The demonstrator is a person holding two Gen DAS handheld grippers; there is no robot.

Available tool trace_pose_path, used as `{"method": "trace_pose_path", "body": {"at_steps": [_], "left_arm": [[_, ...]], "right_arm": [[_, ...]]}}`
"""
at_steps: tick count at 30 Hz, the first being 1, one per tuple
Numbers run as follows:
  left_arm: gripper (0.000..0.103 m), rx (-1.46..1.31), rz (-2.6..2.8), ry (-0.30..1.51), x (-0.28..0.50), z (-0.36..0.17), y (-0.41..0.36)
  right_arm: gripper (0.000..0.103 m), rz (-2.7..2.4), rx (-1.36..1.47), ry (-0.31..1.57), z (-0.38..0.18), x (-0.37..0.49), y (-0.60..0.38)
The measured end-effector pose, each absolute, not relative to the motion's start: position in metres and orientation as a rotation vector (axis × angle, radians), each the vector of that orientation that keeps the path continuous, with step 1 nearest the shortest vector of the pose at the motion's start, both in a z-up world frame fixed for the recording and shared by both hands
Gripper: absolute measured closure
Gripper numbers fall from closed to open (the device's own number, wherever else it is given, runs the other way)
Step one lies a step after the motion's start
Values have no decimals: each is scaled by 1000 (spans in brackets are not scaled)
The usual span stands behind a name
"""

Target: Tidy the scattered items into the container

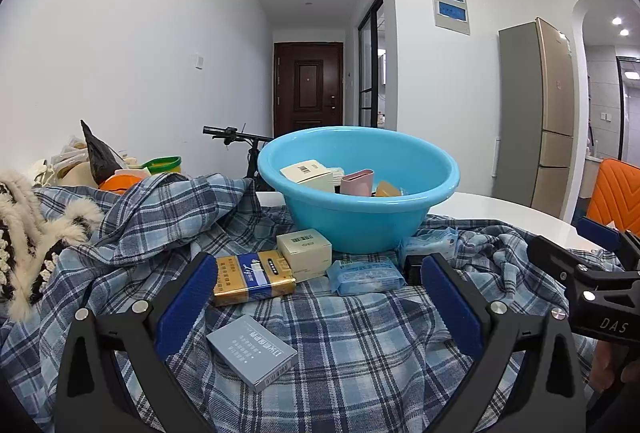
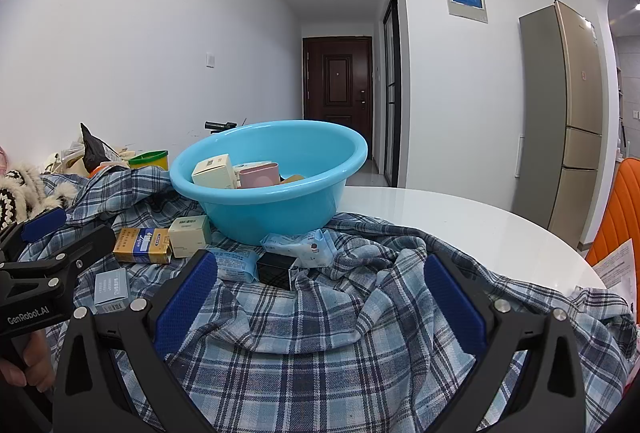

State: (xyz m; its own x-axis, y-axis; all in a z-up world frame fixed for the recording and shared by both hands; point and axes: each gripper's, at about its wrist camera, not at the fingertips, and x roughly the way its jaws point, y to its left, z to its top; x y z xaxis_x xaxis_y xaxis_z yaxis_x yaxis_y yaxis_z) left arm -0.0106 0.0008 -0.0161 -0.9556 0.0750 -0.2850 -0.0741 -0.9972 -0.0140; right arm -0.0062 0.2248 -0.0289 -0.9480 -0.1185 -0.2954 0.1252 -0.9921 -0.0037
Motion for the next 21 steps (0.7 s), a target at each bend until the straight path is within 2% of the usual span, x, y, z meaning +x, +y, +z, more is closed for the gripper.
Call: {"method": "trace_pose_path", "body": {"at_steps": [21], "left_arm": [[0,-442,3034,-5,-11,-16,0]], "right_arm": [[0,-3004,459,19,-29,-7,225]]}}
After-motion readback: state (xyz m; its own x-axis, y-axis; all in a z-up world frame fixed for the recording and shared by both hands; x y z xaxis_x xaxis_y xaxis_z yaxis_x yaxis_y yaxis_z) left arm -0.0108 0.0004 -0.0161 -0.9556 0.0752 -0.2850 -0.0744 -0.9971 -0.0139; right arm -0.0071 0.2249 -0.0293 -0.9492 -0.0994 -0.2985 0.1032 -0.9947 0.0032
